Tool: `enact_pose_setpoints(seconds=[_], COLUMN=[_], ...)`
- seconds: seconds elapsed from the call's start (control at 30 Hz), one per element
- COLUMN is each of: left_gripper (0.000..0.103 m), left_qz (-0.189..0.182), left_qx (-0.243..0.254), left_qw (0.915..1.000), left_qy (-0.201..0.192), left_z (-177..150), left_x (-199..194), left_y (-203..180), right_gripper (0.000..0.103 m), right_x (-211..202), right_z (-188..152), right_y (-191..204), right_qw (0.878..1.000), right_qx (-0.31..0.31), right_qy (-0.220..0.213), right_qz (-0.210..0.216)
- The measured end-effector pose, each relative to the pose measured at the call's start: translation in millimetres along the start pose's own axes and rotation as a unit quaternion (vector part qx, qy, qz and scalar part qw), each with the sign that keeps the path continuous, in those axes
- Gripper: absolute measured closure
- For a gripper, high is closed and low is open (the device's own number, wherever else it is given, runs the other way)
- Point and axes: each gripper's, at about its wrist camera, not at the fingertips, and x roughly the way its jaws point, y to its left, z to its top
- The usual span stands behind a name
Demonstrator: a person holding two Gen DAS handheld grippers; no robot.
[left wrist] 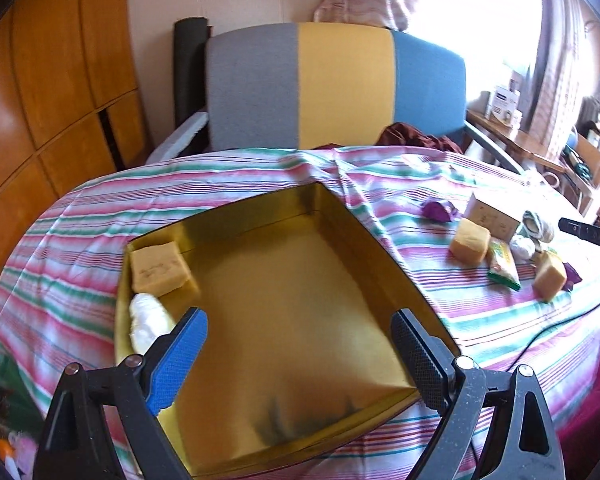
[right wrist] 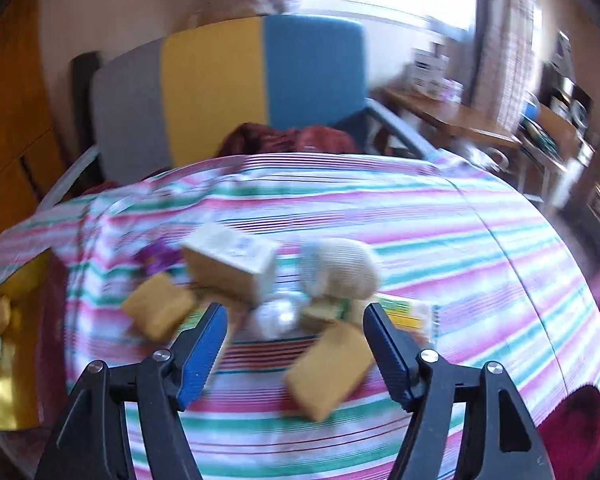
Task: Organize objects
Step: 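Move both tools back from the tray toward the remaining items, then grasp the second yellow sponge with the left gripper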
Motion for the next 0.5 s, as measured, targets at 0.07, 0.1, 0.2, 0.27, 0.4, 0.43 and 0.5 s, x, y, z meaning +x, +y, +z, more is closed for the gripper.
enact_pose_setpoints(seconds=[0.07, 0.1, 0.2, 0.27, 0.4, 0.43, 0.5], left_gripper=[0.009, 0.009, 0.009, 0.009, 0.009, 0.009, 0.009], left_qz=[-0.004, -0.007, -0.021, -0.03, -0.053, -0.055, -0.065], left_qx=[0.007, 0.011, 0.021, 0.026, 0.042, 0.051, 0.066], left_qw=[1.0, 0.9999, 0.9995, 0.9992, 0.9977, 0.9971, 0.9956], left_qy=[0.004, 0.007, 0.009, 0.009, 0.012, 0.011, 0.012], left_z=[2.5, 4.7, 11.9, 18.3, 33.5, 37.3, 45.7], left_x=[2.9, 5.2, 10.0, 13.6, 22.1, 24.5, 32.1], left_y=[-7.4, -12.1, -25.7, -36.7, -61.9, -69.5, -85.3], right_gripper=[0.031, 0.031, 0.031, 0.031, 0.031, 0.031, 0.031], right_x=[8.1, 12.2, 16.3, 15.7, 17.8, 18.6, 19.4], right_z=[-5.0, -7.7, -9.1, -10.8, -17.1, -17.7, -18.6], right_y=[-28.5, -41.1, -73.8, -89.3, -110.2, -112.2, -113.8], right_qw=[0.998, 0.996, 0.985, 0.977, 0.965, 0.963, 0.962], right_qx=[0.056, 0.087, 0.173, 0.209, 0.26, 0.265, 0.271], right_qy=[0.005, 0.011, 0.02, 0.022, 0.035, 0.038, 0.042], right_qz=[-0.009, -0.012, -0.017, -0.023, -0.011, -0.01, -0.003])
